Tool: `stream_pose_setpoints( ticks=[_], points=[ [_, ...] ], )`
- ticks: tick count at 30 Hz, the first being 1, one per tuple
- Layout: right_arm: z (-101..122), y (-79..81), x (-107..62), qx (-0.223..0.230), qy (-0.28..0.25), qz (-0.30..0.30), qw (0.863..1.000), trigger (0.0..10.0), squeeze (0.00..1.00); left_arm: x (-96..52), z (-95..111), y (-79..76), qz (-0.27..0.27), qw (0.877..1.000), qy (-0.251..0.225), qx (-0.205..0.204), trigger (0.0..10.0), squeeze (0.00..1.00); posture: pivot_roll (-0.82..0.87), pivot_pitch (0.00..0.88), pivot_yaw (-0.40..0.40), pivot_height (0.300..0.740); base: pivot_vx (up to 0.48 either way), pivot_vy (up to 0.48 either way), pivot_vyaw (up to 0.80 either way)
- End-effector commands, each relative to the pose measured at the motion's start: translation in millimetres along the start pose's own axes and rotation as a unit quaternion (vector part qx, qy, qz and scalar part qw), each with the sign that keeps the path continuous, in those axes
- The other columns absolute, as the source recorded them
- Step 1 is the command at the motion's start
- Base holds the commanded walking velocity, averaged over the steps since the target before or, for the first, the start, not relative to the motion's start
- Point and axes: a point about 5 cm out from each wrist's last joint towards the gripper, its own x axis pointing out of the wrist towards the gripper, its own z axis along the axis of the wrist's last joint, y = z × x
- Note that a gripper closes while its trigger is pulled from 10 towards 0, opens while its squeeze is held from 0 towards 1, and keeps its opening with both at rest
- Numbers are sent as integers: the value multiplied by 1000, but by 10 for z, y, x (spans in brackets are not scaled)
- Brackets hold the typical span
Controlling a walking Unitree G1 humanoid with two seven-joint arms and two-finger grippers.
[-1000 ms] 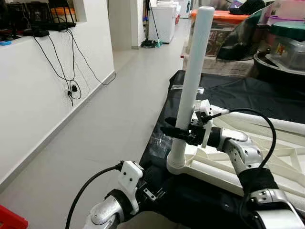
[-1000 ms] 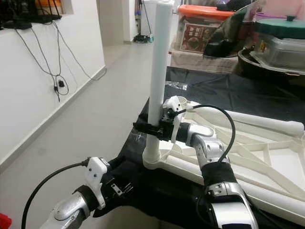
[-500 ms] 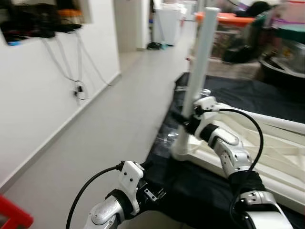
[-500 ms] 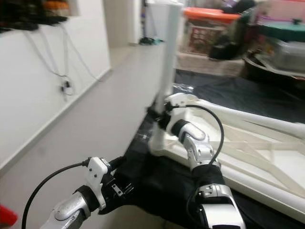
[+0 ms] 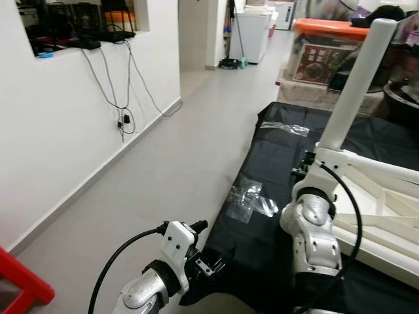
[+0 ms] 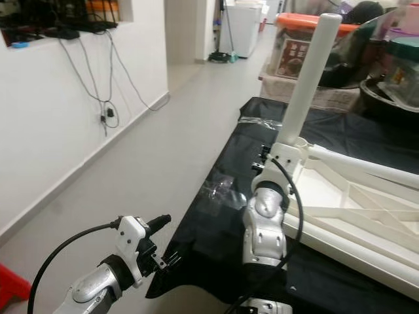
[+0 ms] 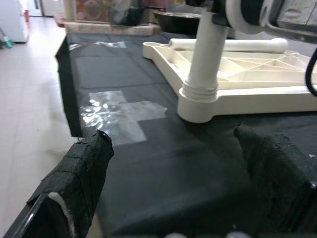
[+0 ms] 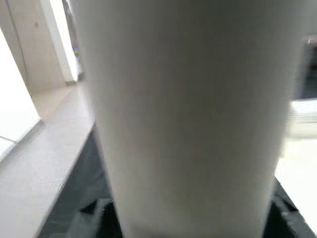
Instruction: Building children table
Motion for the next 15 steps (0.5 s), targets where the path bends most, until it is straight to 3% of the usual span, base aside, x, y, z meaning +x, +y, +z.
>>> stream_pose_setpoints(
  ticks=[1,3,8,9,11,12,13,14,15],
  points=[
    [-136,23,11,15,10,52,999,10000,1000,11,-13,-7,-3,1000,7,1,10000,0,9,22,-28,740,0,0,0],
    [-101,61,13,25,5,80,996,10000,1000,12,-13,-7,-3,1000,6,1,10000,0,9,22,-28,740,0,0,0],
    [-89,63,-7,26,9,76,997,10000,1000,12,-13,-7,-3,1000,6,1,10000,0,9,22,-28,740,0,0,0],
    [-72,127,76,53,32,196,979,10000,0,14,-18,-13,-3,1000,6,0,10000,0,-18,16,-34,740,0,0,0],
    [-72,127,76,53,32,196,979,10000,0,14,-18,-13,-3,1000,6,0,10000,0,-18,16,-34,740,0,0,0],
    [-47,168,116,64,47,302,950,10000,0,16,-24,-19,-3,1000,6,-1,10000,0,-23,11,-32,740,0,0,0],
    [-16,190,114,58,65,452,888,10000,0,18,-32,-26,-3,1000,5,-3,10000,0,-23,1,-40,740,0,0,0],
    [-16,190,114,58,65,452,888,10000,0,18,-32,-26,-3,1000,5,-3,10000,0,-23,1,-40,740,0,0,0],
    [13,151,75,56,99,591,798,10000,0,19,-39,-32,-4,1000,5,-4,10000,0,-23,1,-40,740,0,0,0]
  ],
)
